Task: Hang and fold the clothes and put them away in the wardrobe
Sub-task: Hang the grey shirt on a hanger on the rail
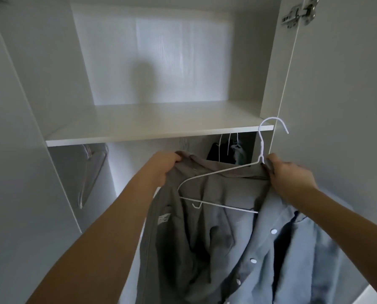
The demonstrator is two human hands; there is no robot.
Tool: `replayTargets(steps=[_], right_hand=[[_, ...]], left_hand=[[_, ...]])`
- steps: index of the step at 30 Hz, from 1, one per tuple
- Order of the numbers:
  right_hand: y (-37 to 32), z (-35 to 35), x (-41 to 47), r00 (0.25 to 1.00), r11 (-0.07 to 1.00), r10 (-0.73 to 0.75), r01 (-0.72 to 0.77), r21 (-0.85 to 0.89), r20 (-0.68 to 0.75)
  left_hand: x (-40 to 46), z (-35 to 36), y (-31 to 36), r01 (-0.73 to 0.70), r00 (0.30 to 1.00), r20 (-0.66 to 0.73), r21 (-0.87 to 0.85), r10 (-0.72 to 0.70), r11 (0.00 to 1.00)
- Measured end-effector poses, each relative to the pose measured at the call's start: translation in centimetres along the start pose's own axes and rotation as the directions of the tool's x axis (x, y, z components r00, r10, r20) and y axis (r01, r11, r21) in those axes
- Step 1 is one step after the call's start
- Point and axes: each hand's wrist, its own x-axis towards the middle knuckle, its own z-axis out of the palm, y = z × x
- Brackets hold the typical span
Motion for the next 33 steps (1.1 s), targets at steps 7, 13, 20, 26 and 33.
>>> replayTargets(steps=[7,13,20,26,33], right_hand=[[-5.0,0.1,0.1,0.969,0.887,-0.063,-0.056,0.458,0.239],[-5.9,-3.2,0.1,0.91,0.431,-0.13,-0.306,0.849,0.394],[-6.0,-4.4,-0.5,0.926,0.282,-0.028,-0.354,0.892,0.376],[-10.2,-3.0,-0.7,0.941,0.346,0.008,-0.32,0.882,0.339],[-12.6,-1.2,0.4,0.904,0.326,0.098,-0.424,0.845,0.416]], left_hand=[[-4.4,6.7,-3.7,-0.133,0.972,0.199,0.035,0.123,0.991],[-4.5,4.1,-3.0,-0.596,0.771,0.412,0.736,0.486,0.321],[-1.9,1.5,-2.9,-0.606,0.695,0.408,0.775,0.591,0.177],[-3.2,3.1,-3.8,-0.66,0.699,0.485,0.72,0.526,0.213],[-3.0,-0.3,-5.4,-0.325,0.859,0.074,0.843,0.507,0.428]])
